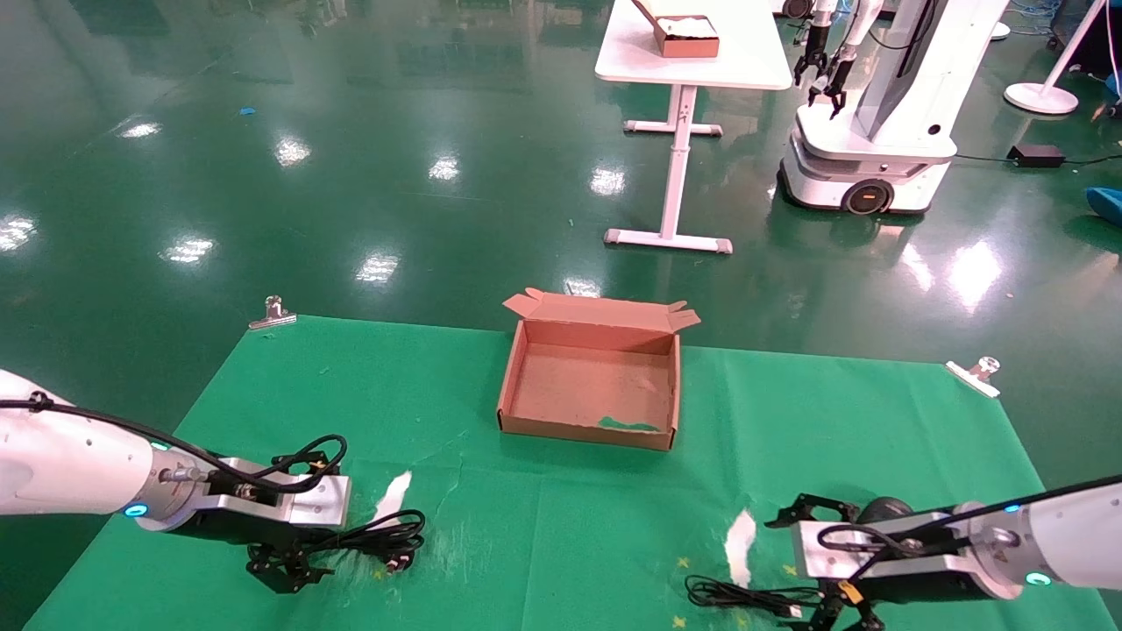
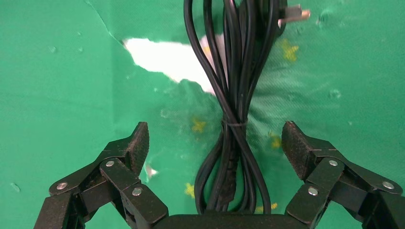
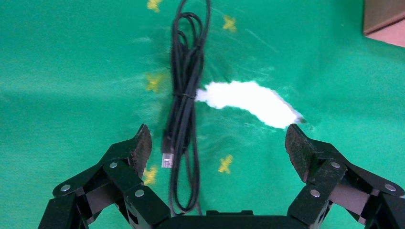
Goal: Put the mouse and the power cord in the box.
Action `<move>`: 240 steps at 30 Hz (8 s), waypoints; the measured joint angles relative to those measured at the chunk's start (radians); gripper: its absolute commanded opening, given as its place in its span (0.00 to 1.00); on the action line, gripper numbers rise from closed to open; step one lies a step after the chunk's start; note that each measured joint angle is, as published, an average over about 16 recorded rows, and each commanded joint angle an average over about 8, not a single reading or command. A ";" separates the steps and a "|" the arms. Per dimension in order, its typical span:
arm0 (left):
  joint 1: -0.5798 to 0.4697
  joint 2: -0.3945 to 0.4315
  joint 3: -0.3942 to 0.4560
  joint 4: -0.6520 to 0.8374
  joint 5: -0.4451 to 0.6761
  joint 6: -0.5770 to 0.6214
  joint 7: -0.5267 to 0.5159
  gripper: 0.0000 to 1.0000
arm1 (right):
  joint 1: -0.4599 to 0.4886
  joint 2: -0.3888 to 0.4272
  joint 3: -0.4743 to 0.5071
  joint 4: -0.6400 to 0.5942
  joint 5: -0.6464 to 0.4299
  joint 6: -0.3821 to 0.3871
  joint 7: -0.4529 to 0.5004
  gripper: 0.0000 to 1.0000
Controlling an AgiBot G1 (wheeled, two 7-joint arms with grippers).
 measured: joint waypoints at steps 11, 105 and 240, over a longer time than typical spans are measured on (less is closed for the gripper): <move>-0.011 0.016 0.008 0.041 0.012 -0.007 0.035 0.00 | 0.013 -0.015 0.004 -0.049 0.004 0.012 -0.036 0.00; -0.170 0.197 -0.144 0.054 -0.231 -0.193 -0.117 0.00 | 0.099 -0.222 0.177 -0.052 0.282 0.498 -0.023 1.00; 0.617 -0.519 -0.563 -1.123 -1.067 0.350 -0.690 1.00 | -0.493 0.425 0.409 1.166 0.868 -0.219 0.891 1.00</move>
